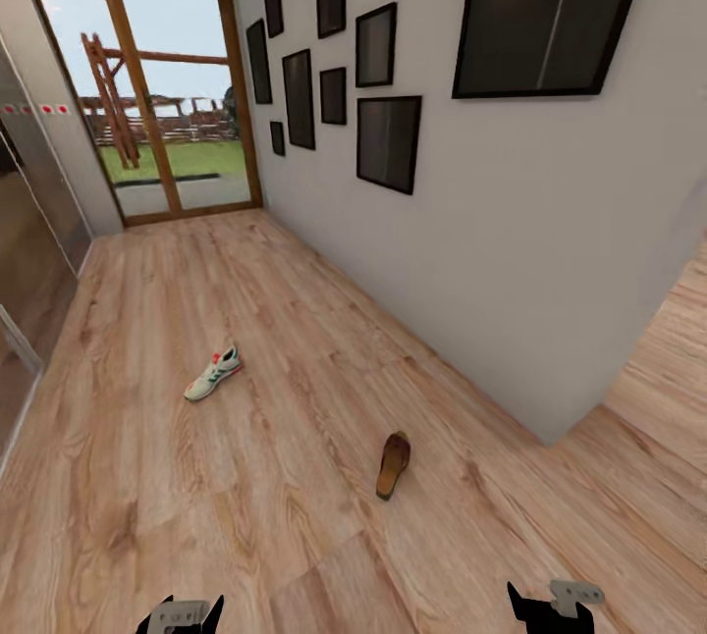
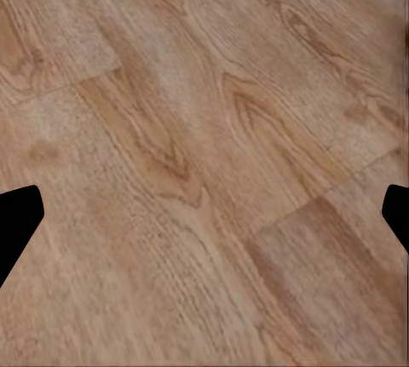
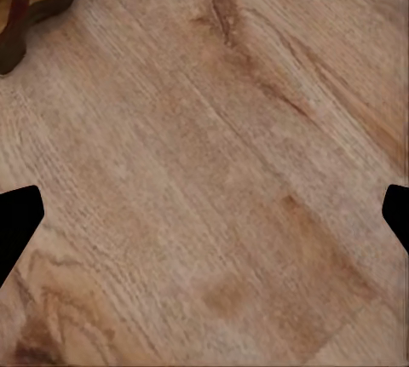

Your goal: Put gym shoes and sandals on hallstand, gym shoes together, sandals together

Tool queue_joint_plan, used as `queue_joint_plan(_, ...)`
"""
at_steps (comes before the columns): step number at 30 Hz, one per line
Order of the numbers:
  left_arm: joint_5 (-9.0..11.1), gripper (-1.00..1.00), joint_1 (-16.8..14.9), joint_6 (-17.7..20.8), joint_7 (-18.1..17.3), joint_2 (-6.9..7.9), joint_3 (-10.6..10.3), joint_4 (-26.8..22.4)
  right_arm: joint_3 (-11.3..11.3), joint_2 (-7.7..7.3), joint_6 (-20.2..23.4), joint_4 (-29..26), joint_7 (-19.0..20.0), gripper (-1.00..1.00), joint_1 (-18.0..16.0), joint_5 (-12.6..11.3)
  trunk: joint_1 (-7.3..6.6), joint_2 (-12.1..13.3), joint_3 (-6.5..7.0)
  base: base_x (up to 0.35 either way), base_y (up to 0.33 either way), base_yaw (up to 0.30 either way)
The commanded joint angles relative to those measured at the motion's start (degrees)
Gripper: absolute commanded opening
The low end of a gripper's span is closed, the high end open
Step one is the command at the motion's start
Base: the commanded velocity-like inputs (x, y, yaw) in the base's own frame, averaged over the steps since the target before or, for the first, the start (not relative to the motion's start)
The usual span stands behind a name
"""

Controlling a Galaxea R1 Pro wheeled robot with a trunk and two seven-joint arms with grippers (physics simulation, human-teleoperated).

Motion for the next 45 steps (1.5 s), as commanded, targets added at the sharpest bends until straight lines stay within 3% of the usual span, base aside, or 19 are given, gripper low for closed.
queue_joint_plan(1,0.6,1.0,0.0,0.0,-0.6,-0.01,0.2,0.0,-0.5,-0.01,-0.1,0.1,0.5,1.0,-0.1,-0.1,0.03,0.0,-0.05,0.338,0.0,-0.295)
queue_joint_plan(19,0.6,1.0,0.0,0.0,-0.6,-0.01,0.2,0.0,-0.5,0.02,-0.1,0.1,0.5,1.0,-0.1,-0.1,0.03,0.0,-0.05,0.291,0.0,-0.296)
queue_joint_plan(33,0.6,1.0,0.0,0.0,-0.6,-0.01,0.2,0.0,-0.5,0.03,-0.1,0.1,0.5,1.0,-0.1,-0.1,0.03,0.0,-0.05,0.042,0.005,-0.297)
queue_joint_plan(45,0.6,1.0,0.0,0.0,-0.6,-0.01,0.2,0.0,-0.5,0.03,-0.1,0.1,0.5,1.0,-0.1,-0.1,0.03,0.0,-0.05,0.208,0.198,-0.193)
